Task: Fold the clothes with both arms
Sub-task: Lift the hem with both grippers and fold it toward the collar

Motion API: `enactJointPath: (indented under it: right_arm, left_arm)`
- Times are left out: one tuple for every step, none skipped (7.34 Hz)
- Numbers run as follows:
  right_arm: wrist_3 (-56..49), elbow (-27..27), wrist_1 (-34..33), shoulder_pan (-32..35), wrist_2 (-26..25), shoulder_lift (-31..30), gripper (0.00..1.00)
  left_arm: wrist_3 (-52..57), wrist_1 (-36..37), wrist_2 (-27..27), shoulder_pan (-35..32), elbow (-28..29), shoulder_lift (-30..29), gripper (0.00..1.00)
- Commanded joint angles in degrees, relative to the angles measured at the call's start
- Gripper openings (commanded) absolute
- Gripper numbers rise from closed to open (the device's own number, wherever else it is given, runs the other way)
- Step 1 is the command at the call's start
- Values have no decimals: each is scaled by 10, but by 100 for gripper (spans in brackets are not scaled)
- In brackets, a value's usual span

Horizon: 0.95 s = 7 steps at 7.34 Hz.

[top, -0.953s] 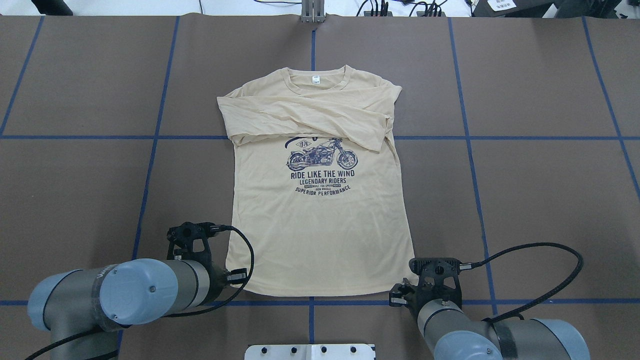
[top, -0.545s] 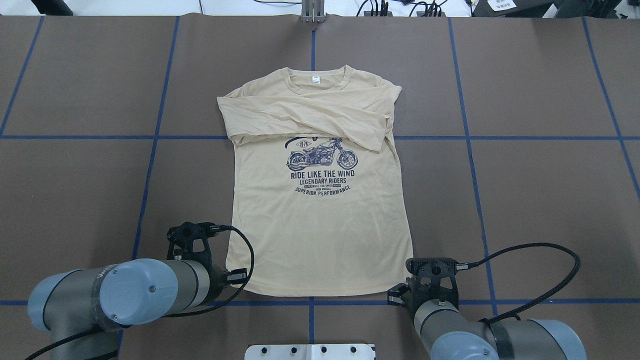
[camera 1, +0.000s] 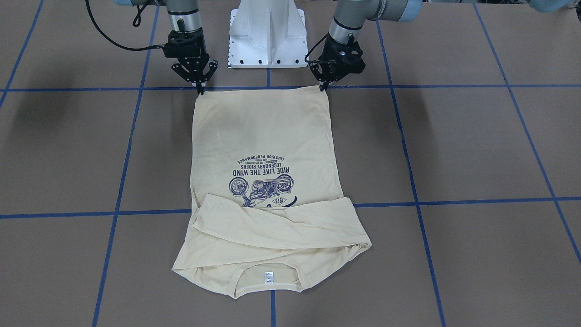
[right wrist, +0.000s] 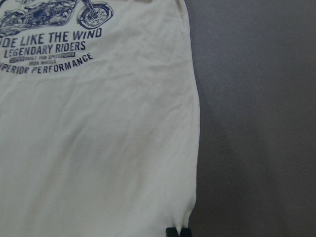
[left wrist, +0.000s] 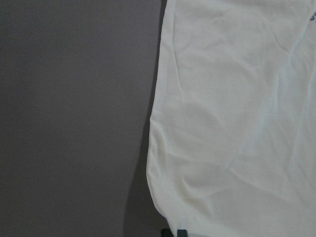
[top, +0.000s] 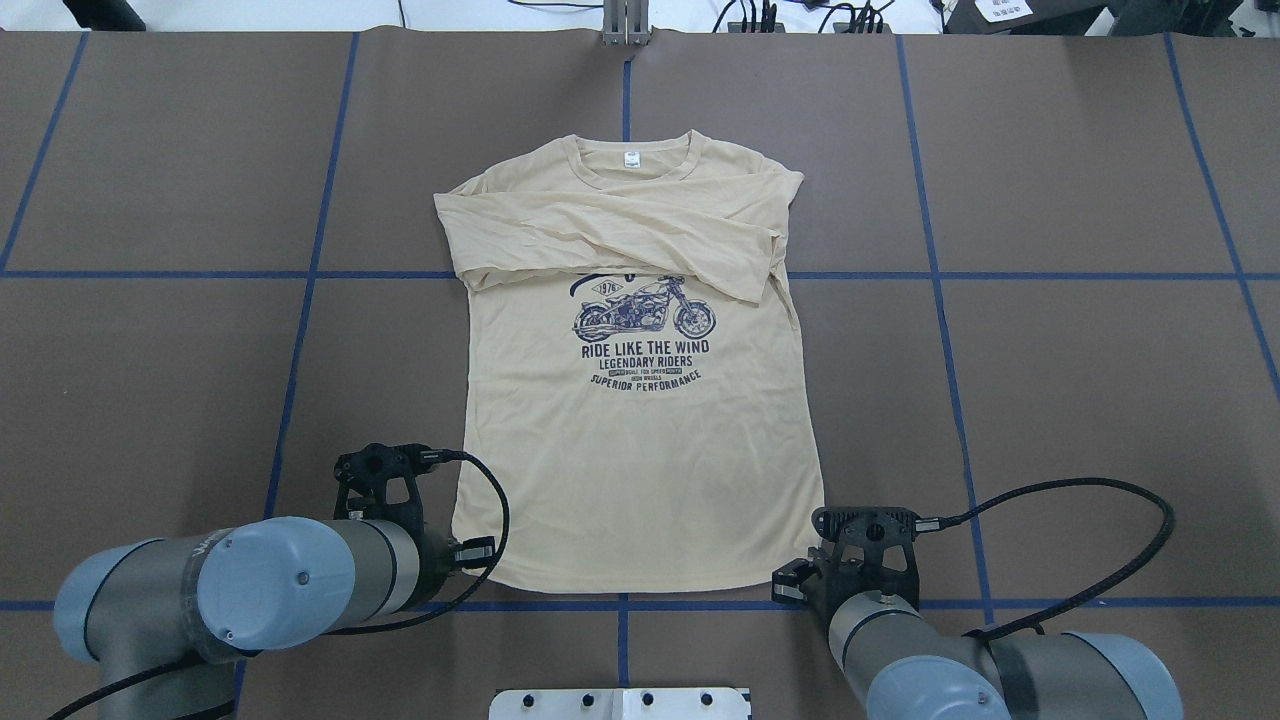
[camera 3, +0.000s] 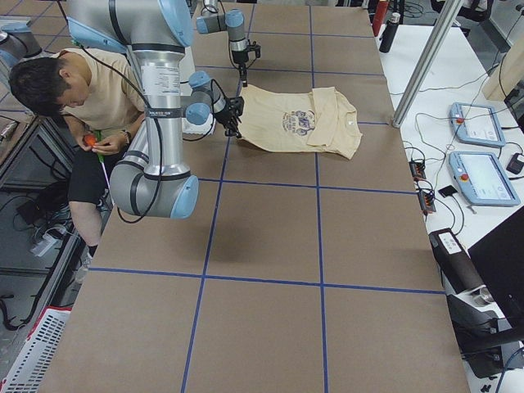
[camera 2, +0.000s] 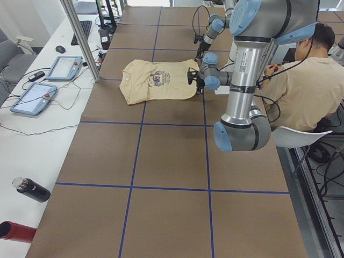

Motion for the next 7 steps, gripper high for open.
enactJointPath:
  right_arm:
    - [-6, 100, -74, -8, 52, -4, 0]
    - [-6, 155, -105, -48, 54, -7, 0]
    - [-6, 216, -139, -105, 55, -12, 0]
    - [-5, 243, -157, -130, 52, -11, 0]
    - [-5, 243, -157, -125, 49, -9, 0]
    - [-6, 230, -158, -97, 50, -8, 0]
    - [-6, 192, -156, -66, 49, 7, 0]
  left_arm:
    - [1, 52, -31, 1, -110, 21, 0]
    - [0, 109, -44, 24, -168, 20, 0]
    - [-6, 149, -45, 78, -223, 21, 0]
    - [-19, 159, -45, 117, -256, 18, 0]
    - [-26, 159, -44, 120, -254, 15, 0]
    - [-24, 163, -40, 106, -234, 14, 0]
    - [-20, 162, -39, 64, -189, 2, 0]
